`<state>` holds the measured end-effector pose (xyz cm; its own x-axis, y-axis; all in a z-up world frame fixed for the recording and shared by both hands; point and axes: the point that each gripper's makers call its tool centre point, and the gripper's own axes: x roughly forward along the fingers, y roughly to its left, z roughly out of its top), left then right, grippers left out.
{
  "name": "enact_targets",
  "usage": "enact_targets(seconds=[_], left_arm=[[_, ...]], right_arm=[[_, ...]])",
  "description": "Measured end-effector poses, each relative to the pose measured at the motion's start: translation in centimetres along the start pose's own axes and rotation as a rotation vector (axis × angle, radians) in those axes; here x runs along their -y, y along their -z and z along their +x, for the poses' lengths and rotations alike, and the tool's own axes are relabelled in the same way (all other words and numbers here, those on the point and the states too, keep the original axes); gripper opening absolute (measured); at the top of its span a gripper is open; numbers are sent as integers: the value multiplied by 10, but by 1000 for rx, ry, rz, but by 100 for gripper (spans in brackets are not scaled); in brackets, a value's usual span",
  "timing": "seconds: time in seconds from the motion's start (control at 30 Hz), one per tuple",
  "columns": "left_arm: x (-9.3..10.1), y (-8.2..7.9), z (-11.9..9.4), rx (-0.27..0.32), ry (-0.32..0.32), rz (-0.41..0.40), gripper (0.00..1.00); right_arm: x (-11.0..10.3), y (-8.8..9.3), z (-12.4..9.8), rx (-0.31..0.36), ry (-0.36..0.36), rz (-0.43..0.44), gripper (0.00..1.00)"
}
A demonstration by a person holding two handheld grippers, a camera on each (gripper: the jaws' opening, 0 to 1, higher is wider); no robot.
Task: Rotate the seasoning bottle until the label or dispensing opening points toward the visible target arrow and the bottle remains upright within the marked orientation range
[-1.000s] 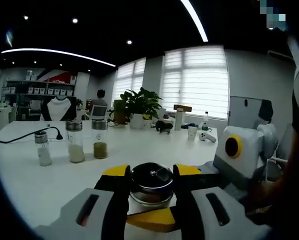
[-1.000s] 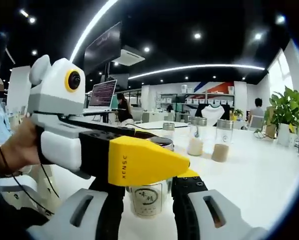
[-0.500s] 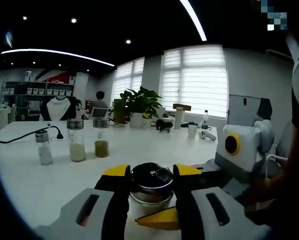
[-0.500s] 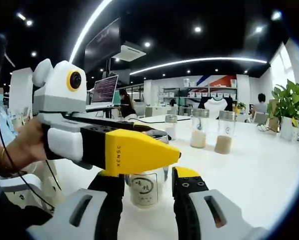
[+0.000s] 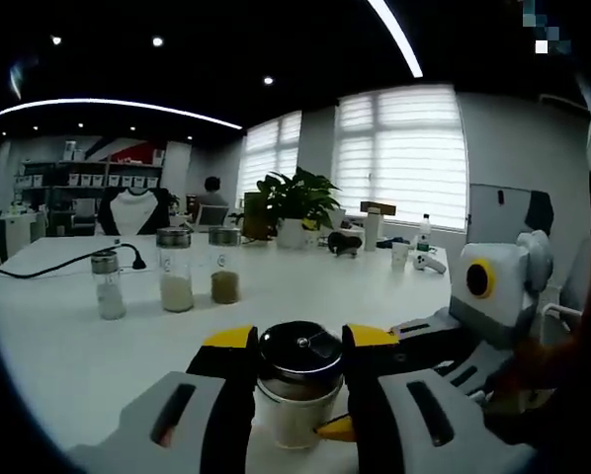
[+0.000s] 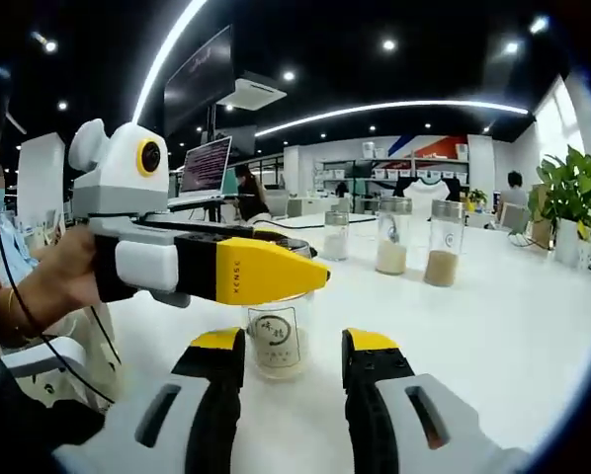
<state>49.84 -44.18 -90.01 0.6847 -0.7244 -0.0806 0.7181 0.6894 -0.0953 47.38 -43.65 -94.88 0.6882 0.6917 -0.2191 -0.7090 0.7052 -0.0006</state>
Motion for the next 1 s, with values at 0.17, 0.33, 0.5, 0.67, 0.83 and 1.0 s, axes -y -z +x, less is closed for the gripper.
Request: enact_targets(seconds=[0.17, 0.33, 0.5, 0.67, 0.83, 1.0], left_arm=[[-8, -3, -3, 9, -31, 14, 35], [-16, 0, -4, 3, -44, 12, 35], [-20, 3, -6, -1, -49, 13, 35], [-23, 5, -7, -11, -54, 24, 35], [-21, 7, -7, -20, -30, 34, 35], [-19, 8, -6, -27, -6, 38, 36]], right_arm=[[2, 1, 0, -5, 9, -7, 36], [5, 2, -1, -7, 18, 2, 36], [8, 4, -2, -13, 25, 4, 35], [12, 2, -2, -10, 35, 5, 35], [14, 0, -2, -6, 41, 0, 35], [14, -1, -2, -6, 42, -5, 35]])
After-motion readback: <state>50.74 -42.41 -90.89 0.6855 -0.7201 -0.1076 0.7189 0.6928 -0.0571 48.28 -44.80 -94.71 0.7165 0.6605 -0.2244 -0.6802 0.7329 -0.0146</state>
